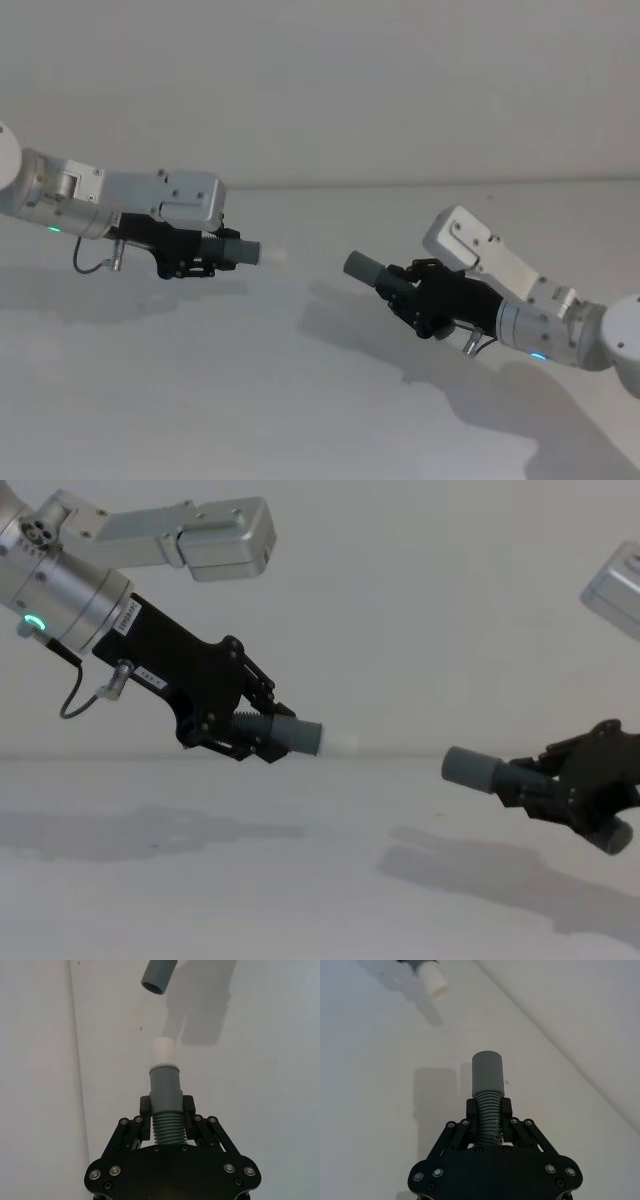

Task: Use both hands to pick up one end of the pipe from the table, align the ends, and insert them.

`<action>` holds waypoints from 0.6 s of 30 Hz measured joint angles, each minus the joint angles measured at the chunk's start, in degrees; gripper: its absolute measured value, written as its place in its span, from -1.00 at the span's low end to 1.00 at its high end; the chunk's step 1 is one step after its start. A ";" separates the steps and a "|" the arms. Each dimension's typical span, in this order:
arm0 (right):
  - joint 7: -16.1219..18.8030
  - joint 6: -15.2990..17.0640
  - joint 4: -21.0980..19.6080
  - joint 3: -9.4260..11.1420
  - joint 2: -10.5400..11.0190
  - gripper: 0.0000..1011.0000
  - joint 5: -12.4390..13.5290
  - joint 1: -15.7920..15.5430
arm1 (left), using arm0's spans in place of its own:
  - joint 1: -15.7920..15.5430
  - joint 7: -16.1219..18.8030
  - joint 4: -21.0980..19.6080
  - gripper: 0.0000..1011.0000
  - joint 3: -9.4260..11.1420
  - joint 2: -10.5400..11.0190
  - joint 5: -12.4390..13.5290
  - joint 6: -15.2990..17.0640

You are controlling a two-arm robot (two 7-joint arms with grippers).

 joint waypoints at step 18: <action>8.44 -11.34 -1.79 -6.39 4.05 -0.53 -5.84 5.22 | 0.00 0.00 0.00 -0.34 0.00 0.00 0.00 0.00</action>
